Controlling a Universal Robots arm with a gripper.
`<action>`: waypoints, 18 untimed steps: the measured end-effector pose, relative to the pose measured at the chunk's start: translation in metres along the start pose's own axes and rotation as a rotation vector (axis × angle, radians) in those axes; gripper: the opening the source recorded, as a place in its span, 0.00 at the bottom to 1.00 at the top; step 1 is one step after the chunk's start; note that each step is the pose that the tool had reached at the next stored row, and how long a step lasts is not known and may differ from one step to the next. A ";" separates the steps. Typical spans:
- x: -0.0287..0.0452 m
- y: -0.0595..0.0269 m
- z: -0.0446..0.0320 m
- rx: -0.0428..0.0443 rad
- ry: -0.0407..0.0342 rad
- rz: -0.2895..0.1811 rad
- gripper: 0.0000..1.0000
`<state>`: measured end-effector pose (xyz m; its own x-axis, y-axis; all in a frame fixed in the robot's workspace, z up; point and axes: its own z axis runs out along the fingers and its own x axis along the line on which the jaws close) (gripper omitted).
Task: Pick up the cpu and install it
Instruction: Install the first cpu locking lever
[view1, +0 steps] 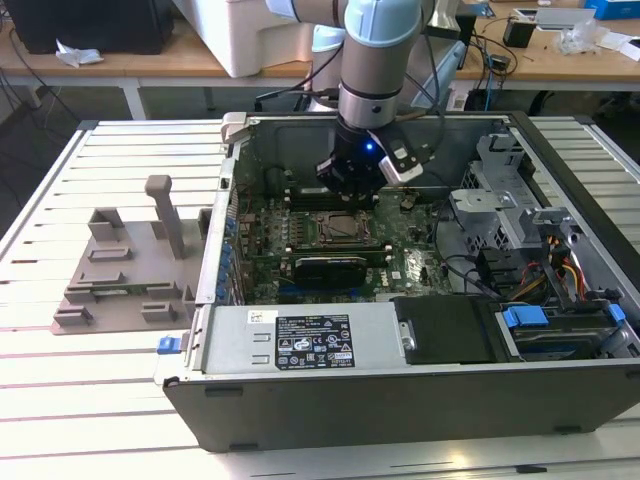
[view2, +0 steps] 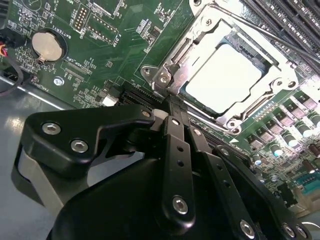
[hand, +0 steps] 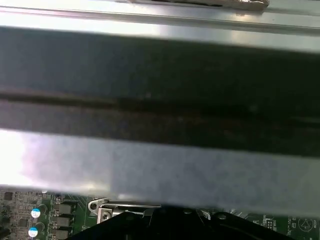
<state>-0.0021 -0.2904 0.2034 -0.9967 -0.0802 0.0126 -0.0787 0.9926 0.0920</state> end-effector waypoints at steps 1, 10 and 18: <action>-0.0006 0.0000 0.0013 -0.0016 -0.0009 0.000 0.11; -0.0016 0.0017 -0.0068 0.0053 -0.0012 0.000 0.11; -0.0004 -0.0102 -0.0088 0.0593 0.0027 0.001 0.11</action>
<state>-0.0007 -0.3013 0.2113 -0.9967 -0.0794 0.0153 -0.0789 0.9963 0.0328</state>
